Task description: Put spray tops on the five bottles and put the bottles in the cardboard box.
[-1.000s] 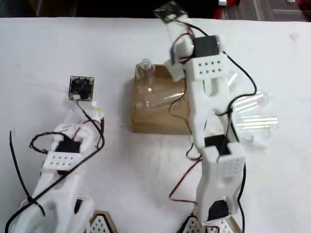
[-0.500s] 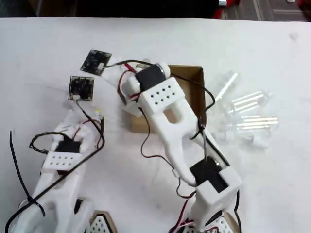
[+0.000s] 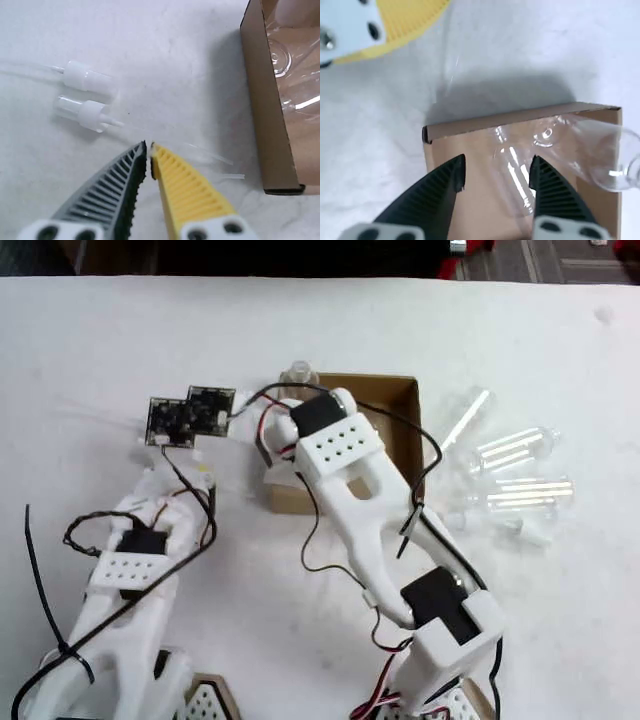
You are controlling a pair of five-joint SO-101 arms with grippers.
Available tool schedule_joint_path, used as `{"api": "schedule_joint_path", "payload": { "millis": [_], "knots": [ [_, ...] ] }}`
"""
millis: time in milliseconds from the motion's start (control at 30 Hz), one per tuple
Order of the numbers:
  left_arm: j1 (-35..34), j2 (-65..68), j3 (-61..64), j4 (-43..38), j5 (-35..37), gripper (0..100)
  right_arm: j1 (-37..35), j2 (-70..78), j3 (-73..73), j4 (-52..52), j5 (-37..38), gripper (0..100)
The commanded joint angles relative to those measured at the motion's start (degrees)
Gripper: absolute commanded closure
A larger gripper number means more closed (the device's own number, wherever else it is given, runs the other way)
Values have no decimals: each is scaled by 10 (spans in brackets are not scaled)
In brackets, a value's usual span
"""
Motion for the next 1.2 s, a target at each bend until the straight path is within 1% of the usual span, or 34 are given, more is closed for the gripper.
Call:
{"api": "schedule_joint_path", "payload": {
  "millis": [0,67,133,200,267,367,433,500,600,800,933,1033,1167],
  "knots": [
    [-22,-15,-8,-12,7,976,24,-15,2,-22,2,804],
    [-36,-15,-9,-13,34,976,25,-22,-18,-20,-1,804],
    [-45,-15,-10,-13,53,976,32,-30,-59,-5,-33,804],
    [-58,-15,-10,-16,58,976,39,-35,-92,-5,-69,804],
    [-68,-14,-7,-35,58,976,44,-34,-114,-4,-95,804],
    [-78,-11,-6,-48,59,976,50,-33,-117,-3,-106,804],
    [-82,-15,-6,-48,59,976,48,-22,-98,-6,-92,804],
    [-93,-15,-6,-49,64,976,41,5,-83,-7,-57,804],
    [-100,-11,-8,-50,99,976,36,65,-91,-7,-20,804],
    [-101,-14,-6,-50,102,976,33,162,-151,-2,-14,804],
    [-101,-12,-7,-50,102,976,29,182,-156,-5,-12,804],
    [-100,-10,-8,-50,102,976,24,186,-155,-2,17,804],
    [-97,-10,-8,-50,102,976,16,188,-153,-2,26,804]
  ]
}}
